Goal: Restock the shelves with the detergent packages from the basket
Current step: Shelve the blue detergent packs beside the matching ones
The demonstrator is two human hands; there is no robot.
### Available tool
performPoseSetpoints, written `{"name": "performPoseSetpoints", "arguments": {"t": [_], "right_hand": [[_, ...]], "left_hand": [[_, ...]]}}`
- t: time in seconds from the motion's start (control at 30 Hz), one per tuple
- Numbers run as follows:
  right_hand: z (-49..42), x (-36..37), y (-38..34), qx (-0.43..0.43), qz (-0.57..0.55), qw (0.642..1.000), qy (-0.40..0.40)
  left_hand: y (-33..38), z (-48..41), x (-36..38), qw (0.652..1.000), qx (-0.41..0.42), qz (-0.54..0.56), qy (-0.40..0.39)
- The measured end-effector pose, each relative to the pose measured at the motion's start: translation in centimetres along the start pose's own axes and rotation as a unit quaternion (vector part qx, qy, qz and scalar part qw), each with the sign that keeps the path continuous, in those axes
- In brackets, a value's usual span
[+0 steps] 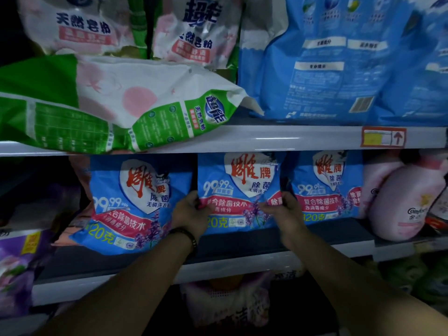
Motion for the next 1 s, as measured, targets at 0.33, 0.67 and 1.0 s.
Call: {"name": "performPoseSetpoints", "arguments": {"t": [0.33,0.67,1.0], "right_hand": [[-3.6,-0.2,1.3,-0.045,0.320,0.946,-0.006],[-5.0,-0.6,1.6,-0.112,0.328,0.936,0.056],[2.8,2.5,-0.5,-0.148,0.159,0.972,0.090]], "left_hand": [[-4.1,-3.7,4.1,0.986,-0.003,-0.162,0.027],[-4.0,-5.0,4.6,0.987,0.069,-0.132,0.056],[-1.8,2.1,3.1,0.957,0.194,-0.213,-0.014]]}}
Point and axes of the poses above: each hand's wrist, its own z-axis away from the middle knuckle, its own x-axis out of the palm, y = z × x, the point moved 9 cm from there along -z, towards the middle knuckle, and after that the axes turned 5 degrees about -x, right-handed, at the moved point
